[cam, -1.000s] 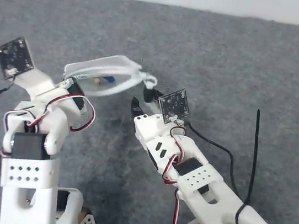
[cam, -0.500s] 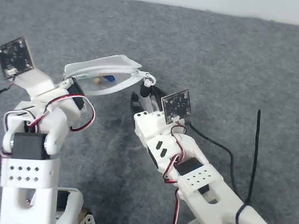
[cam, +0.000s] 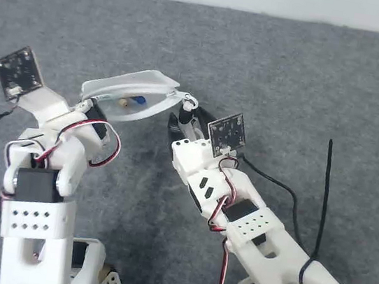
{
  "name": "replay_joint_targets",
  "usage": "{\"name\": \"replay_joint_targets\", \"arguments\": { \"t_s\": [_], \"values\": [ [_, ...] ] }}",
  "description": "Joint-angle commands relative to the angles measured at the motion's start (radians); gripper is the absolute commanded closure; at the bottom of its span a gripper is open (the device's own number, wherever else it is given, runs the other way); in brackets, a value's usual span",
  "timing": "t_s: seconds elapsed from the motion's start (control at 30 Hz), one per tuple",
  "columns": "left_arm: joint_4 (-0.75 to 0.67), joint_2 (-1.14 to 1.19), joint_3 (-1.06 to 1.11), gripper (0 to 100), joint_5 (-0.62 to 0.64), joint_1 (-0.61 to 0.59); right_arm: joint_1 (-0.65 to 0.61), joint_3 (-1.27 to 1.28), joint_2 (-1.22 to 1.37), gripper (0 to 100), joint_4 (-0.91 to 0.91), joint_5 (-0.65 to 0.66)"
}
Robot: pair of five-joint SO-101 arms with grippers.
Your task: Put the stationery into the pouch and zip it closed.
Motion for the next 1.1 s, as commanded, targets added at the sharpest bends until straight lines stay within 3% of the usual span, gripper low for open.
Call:
{"name": "replay_joint_targets", "arguments": {
  "t_s": [0.0,0.53,0.83,1.07],
  "values": [
    [-0.037,-0.005,-0.007,99,0.009,0.009,0.012,-0.060,-0.033,83.7,-0.025,-0.006],
    [-0.038,-0.003,-0.007,99,0.009,0.009,0.012,-0.072,-0.033,83.8,-0.019,-0.006],
    [-0.038,-0.003,-0.005,99,0.009,0.009,0.015,-0.072,-0.033,98.2,-0.019,0.014],
    [-0.038,-0.003,-0.005,99,0.009,0.009,0.013,-0.040,-0.053,99.3,-0.025,0.118]
  ]
}}
